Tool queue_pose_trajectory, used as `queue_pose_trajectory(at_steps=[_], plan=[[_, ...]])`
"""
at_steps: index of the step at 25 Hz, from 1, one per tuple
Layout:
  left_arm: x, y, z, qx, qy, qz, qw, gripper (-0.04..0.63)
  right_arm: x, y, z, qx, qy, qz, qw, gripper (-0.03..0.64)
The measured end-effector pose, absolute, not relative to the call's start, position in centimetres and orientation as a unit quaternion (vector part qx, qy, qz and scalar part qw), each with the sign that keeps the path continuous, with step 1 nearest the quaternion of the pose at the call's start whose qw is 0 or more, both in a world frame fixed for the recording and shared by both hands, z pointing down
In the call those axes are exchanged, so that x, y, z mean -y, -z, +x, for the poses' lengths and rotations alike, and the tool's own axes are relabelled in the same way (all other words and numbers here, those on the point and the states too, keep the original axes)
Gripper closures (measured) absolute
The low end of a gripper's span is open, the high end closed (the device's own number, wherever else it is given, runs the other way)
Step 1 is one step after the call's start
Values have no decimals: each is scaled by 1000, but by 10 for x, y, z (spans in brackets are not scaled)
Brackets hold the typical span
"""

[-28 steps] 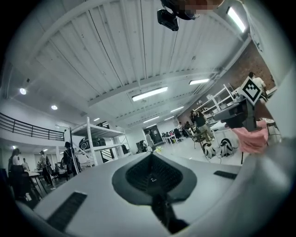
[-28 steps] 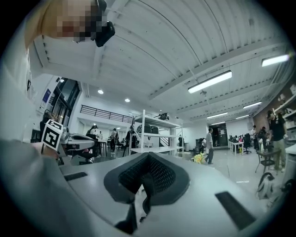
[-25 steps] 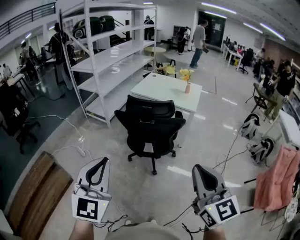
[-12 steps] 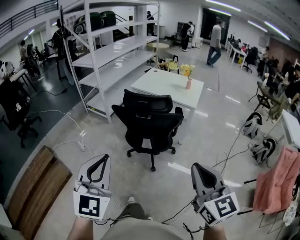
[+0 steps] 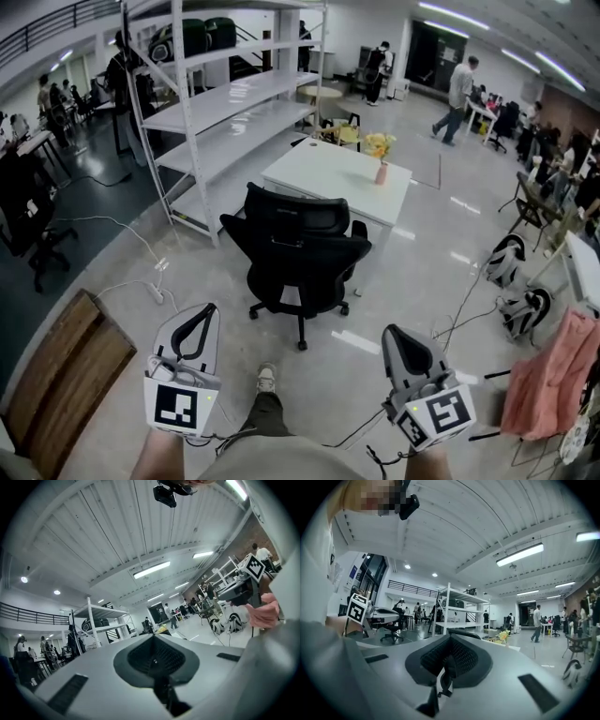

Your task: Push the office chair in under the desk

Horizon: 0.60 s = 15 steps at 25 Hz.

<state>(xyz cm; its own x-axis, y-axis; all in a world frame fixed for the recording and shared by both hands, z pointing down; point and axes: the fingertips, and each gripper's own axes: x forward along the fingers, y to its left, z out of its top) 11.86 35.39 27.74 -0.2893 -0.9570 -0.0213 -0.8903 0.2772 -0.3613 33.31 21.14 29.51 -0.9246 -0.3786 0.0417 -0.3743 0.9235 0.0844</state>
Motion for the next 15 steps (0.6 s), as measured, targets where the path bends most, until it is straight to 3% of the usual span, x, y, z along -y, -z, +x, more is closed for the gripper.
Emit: queue_pose_trajectory(at_steps=[15], plan=[[-252,-291,22,-768,183,-602,120,588,-126,-312,241,980,45,177,73,598]])
